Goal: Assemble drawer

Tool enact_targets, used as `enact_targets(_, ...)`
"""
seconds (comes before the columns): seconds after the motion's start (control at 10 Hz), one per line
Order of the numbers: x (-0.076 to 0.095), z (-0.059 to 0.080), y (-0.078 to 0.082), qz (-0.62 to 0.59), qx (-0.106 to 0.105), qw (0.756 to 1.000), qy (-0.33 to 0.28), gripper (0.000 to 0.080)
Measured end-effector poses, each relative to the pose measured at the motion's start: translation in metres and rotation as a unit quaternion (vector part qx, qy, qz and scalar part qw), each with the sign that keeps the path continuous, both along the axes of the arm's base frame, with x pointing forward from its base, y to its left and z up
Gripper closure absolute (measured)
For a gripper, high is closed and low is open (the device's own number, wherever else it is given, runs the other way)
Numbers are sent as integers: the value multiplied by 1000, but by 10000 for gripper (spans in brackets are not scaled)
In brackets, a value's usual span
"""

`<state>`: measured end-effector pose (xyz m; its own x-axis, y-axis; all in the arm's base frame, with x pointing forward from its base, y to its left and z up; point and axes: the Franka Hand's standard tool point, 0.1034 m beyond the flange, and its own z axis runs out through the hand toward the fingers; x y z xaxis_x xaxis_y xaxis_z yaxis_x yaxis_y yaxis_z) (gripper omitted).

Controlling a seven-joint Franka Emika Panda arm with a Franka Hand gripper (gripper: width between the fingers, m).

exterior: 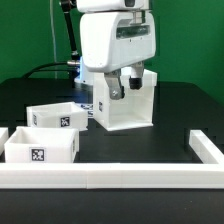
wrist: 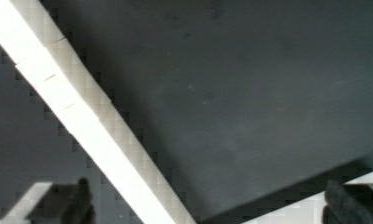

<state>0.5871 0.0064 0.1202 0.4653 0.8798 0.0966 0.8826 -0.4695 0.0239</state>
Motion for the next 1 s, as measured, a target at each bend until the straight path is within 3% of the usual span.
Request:
enact_targets(0.7, -1, 0, -1, -5, -1, 1000, 1, 150)
enact_targets(1.0, -38, 16, 4, -99, -2, 995, 13, 150)
